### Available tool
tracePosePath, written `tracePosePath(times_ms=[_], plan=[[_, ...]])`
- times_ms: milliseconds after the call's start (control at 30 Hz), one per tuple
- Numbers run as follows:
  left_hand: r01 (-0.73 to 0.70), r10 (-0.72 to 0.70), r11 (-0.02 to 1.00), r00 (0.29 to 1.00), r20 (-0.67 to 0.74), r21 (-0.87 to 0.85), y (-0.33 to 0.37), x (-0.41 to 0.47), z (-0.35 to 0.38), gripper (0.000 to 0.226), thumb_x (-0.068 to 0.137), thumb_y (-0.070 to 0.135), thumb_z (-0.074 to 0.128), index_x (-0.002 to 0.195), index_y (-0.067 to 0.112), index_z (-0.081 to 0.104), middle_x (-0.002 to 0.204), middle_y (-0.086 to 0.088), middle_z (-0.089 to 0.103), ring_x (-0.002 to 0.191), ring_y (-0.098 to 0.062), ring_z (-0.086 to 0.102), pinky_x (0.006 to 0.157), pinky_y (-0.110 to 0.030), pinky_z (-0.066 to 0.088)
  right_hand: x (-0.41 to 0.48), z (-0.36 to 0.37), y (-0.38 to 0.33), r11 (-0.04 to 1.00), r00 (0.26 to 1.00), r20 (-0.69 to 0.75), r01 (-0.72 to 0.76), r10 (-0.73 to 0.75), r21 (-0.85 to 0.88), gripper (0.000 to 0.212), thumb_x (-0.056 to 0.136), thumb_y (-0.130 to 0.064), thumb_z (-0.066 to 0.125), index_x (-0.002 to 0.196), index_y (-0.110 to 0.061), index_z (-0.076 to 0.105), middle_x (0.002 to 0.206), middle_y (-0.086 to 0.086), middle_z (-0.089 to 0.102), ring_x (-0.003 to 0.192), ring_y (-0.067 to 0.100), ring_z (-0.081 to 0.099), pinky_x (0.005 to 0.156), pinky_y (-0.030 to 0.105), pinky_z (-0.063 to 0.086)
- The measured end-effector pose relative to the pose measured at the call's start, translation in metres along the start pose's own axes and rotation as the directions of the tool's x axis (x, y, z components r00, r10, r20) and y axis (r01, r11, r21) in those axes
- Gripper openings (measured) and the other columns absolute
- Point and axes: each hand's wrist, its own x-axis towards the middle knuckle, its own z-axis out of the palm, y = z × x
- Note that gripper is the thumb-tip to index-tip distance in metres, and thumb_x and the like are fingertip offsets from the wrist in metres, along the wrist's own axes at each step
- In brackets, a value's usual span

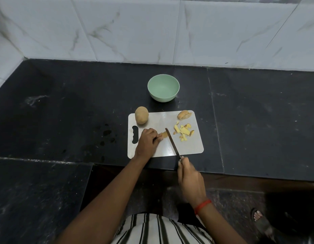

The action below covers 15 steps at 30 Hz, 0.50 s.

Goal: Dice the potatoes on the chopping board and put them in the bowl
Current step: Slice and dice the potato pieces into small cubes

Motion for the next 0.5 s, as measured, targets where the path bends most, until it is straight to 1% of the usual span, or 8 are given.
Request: tracePosePath(times_ms=[100, 133, 200, 267, 367, 500], plan=[[0.04, -0.04, 0.998, 0.999, 0.006, -0.049, -0.002, 0.0, 0.0, 0.019, 0.092, 0.026, 0.075, 0.094, 0.007, 0.077, 0.091, 0.005, 0.061, 0.089, -0.012, 0.048, 0.075, -0.018, 0.035, 0.029, 0.004, -0.014, 1.0, 1.0, -0.005, 0.013, -0.013, -0.006, 0.019, 0.106, -0.037, 0.028, 0.101, -0.022, 0.039, 0.084, 0.005, 0.061, 0.061, 0.036, 0.06, 0.052, 0.045, 0.049], [0.049, -0.048, 0.997, 0.999, 0.008, -0.063, -0.003, 0.0, 0.0, 0.021, 0.091, 0.028, 0.075, 0.099, 0.009, 0.079, 0.093, 0.003, 0.063, 0.091, -0.013, 0.051, 0.077, -0.02, 0.039, 0.038, 0.006, -0.018, 1.0, 1.0, 0.003, 0.011, -0.011, -0.002, 0.017, 0.106, -0.035, 0.029, 0.098, -0.022, 0.037, 0.082, 0.005, 0.06, 0.062, 0.036, 0.059, 0.053, 0.044, 0.049], [0.066, -0.066, 0.994, 0.998, 0.008, -0.086, -0.003, 0.0, -0.002, 0.022, 0.091, 0.029, 0.075, 0.102, 0.011, 0.08, 0.093, 0.003, 0.064, 0.091, -0.015, 0.055, 0.077, -0.023, 0.043, 0.053, 0.011, -0.025, 1.0, 1.0, 0.026, 0.013, -0.013, -0.004, 0.016, 0.107, -0.031, 0.031, 0.095, -0.022, 0.033, 0.08, 0.006, 0.059, 0.064, 0.036, 0.059, 0.054, 0.043, 0.048], [0.068, -0.069, 0.993, 0.998, -0.003, -0.091, -0.001, 0.0, -0.004, 0.02, 0.091, 0.029, 0.076, 0.098, 0.012, 0.081, 0.091, 0.003, 0.065, 0.088, -0.016, 0.056, 0.075, -0.025, 0.044, 0.062, 0.017, -0.03, 1.0, 0.998, 0.061, 0.019, -0.018, -0.018, 0.014, 0.107, -0.027, 0.032, 0.095, -0.02, 0.034, 0.08, 0.008, 0.06, 0.066, 0.036, 0.059, 0.053, 0.041, 0.045], [0.06, -0.06, 0.995, 0.998, 0.001, -0.079, -0.001, -0.001, -0.004, 0.018, 0.091, 0.027, 0.076, 0.086, 0.01, 0.078, 0.087, 0.003, 0.063, 0.083, -0.017, 0.056, 0.071, -0.024, 0.042, 0.068, 0.023, -0.034, 0.998, 0.997, 0.08, 0.017, -0.013, -0.053, 0.01, 0.106, -0.023, 0.035, 0.098, -0.016, 0.038, 0.084, 0.012, 0.063, 0.068, 0.04, 0.061, 0.051, 0.038, 0.036], [0.023, -0.021, 0.997, 0.999, 0.028, -0.068, -0.001, 0.001, -0.008, 0.022, 0.092, 0.023, 0.074, 0.075, 0.01, 0.069, 0.083, 0.004, 0.059, 0.08, -0.015, 0.05, 0.07, -0.018, 0.036, 0.07, 0.022, -0.039, 0.993, 0.995, 0.1, 0.03, -0.019, -0.115, 0.012, 0.105, -0.022, 0.035, 0.109, -0.014, 0.044, 0.088, 0.014, 0.063, 0.071, 0.041, 0.062, 0.053, 0.037, 0.034]])
